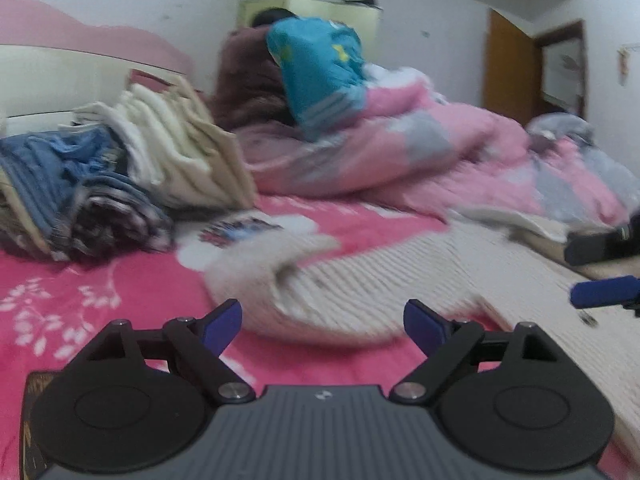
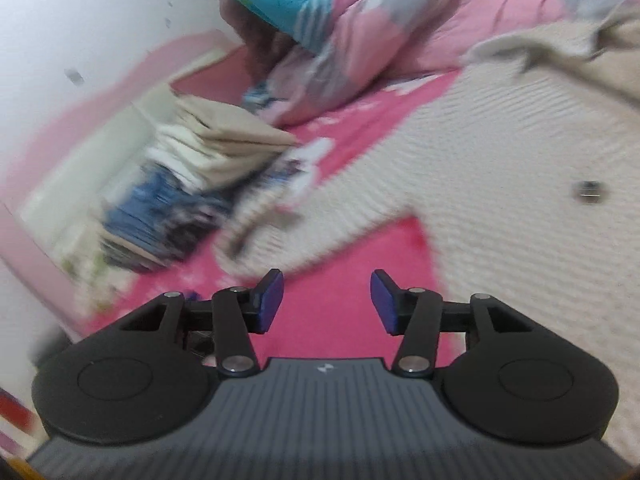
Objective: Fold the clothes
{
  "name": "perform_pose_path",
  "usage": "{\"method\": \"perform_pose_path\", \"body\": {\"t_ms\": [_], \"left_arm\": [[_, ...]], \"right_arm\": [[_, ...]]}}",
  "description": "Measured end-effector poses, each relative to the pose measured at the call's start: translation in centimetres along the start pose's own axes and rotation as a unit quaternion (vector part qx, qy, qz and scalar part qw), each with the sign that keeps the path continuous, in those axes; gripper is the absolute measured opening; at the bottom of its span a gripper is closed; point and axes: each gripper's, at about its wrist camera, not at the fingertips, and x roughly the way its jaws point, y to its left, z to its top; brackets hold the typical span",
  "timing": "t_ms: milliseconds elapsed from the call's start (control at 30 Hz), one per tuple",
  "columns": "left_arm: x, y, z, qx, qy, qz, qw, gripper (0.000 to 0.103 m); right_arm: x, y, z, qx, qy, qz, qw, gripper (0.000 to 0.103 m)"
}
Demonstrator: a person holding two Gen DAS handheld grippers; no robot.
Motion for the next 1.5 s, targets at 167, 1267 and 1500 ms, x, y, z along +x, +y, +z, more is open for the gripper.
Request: {"method": "perform_pose_path", "body": {"t_ms": [167, 1267, 1500], "left_arm": [[2.7, 1.5, 0.3, -0.044, 0.010, 0.023, 0.9987, 0.075], [2.6, 4.7, -3.4, -0.165, 0.049, -0.051, 0.9838, 0.059], [2.3, 5.3, -3.8, -0.187, 0.042, -0.056, 0.9799, 0.059]], "right_arm": [[8.2, 0.4, 4.6, 0.072, 0.055, 0.092, 0.992, 0.051], [25.7, 17.9, 4.8, -0.149, 0.205, 0.155, 0.955, 0.011], [24.7, 21.4, 3.4, -0.206, 0.159, 0.157, 0.953, 0.011]]}}
